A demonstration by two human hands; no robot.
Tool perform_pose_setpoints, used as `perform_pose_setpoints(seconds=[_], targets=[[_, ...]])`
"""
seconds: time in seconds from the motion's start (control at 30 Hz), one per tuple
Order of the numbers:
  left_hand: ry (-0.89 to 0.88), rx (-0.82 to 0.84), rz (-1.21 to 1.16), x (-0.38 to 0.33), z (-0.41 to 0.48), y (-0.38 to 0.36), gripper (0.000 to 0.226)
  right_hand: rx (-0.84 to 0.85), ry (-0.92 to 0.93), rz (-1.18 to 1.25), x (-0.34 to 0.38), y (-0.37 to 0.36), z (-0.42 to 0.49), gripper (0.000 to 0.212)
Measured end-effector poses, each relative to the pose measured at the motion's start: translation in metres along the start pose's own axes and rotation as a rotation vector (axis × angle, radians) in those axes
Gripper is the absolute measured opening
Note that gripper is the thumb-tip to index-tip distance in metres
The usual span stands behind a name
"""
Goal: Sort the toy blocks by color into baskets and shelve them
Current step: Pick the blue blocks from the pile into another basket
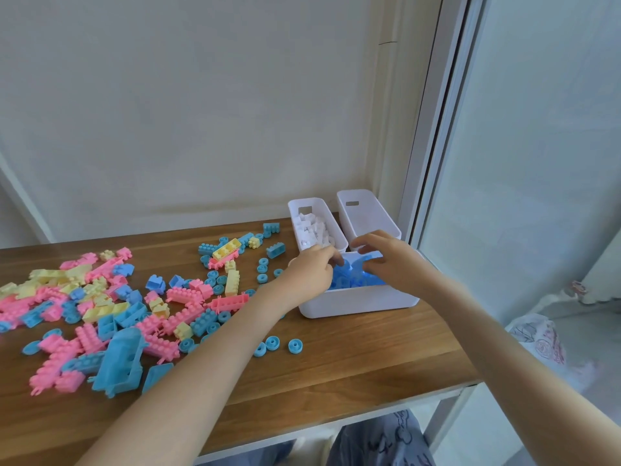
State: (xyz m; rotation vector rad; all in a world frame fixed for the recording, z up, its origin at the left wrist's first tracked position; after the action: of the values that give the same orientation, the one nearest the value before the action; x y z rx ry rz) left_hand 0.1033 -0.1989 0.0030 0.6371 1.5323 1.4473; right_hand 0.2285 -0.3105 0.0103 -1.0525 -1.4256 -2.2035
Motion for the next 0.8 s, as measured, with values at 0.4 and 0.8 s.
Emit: perform_pose_setpoints(seconds=[0.4,0.8], targets=[[0.019,-0.174,-0.017,0.027,-0.01,0.01,0.029,-0.033,0.149,0.078,0.036,-0.033,0.011,0.035],[0.268,-0.31,0.038,0.159,-0.097,0.047,0.024,0.24,0.281,0.1,0.113,-0.155,0.066,0.037]])
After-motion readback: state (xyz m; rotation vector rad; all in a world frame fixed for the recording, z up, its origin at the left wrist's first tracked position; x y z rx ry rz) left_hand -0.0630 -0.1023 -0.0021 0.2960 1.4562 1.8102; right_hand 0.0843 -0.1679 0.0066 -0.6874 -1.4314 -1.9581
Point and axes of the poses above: each hand's wrist, its own z-axis towards the middle knuckle, its own y-axis out of the back of the hand, x = y × z, the point moved 1 cm from there along z, towards the middle knuckle, and after that the axes turned 15 degrees about z, right-handed, at the moved point
